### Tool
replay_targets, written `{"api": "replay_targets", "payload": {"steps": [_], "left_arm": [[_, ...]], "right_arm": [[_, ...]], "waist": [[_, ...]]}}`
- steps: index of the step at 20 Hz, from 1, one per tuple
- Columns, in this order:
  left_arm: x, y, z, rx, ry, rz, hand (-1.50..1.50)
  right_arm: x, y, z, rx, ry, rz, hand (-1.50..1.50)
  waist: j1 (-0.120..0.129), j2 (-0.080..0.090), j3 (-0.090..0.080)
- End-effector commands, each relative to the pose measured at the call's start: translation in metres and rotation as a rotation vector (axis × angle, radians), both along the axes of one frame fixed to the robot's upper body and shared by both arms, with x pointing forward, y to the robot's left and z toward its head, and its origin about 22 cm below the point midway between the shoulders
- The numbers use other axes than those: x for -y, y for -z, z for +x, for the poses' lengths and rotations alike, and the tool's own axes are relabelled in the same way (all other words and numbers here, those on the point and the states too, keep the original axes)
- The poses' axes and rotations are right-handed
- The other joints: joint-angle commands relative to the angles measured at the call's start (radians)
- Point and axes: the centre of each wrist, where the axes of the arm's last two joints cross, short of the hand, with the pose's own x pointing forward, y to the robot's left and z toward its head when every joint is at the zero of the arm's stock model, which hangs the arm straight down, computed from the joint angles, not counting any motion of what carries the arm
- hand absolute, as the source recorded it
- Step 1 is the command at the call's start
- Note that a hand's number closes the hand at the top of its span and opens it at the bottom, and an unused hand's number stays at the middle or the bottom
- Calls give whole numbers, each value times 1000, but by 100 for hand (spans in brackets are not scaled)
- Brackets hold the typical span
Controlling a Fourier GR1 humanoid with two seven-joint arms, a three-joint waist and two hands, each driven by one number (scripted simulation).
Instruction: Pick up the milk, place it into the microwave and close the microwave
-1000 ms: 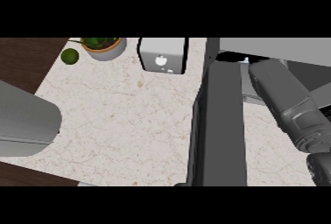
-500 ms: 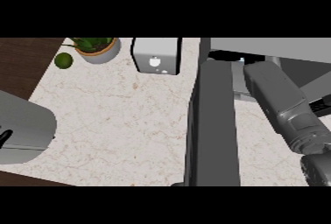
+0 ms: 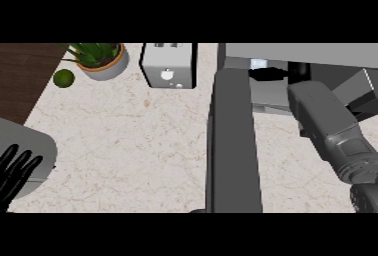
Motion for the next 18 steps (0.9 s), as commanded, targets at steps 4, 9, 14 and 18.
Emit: {"api": "replay_targets", "payload": {"steps": [4,9,14,18], "left_arm": [[19,20,-2,-32,146,-8,-150],[44,38,17,-89,274,30,-150],[56,44,18,-83,298,71,-150],[71,49,36,-85,271,116,-150]], "right_arm": [[17,25,-14,-19,-191,206,-150],[4,60,-31,-51,-283,364,-150],[-15,110,-64,-82,-357,498,-150],[-22,144,-93,-112,-397,534,-150]], "waist": [[-36,-20,-1],[-67,-30,-2],[-90,-46,-4],[-119,-56,-5]]}}
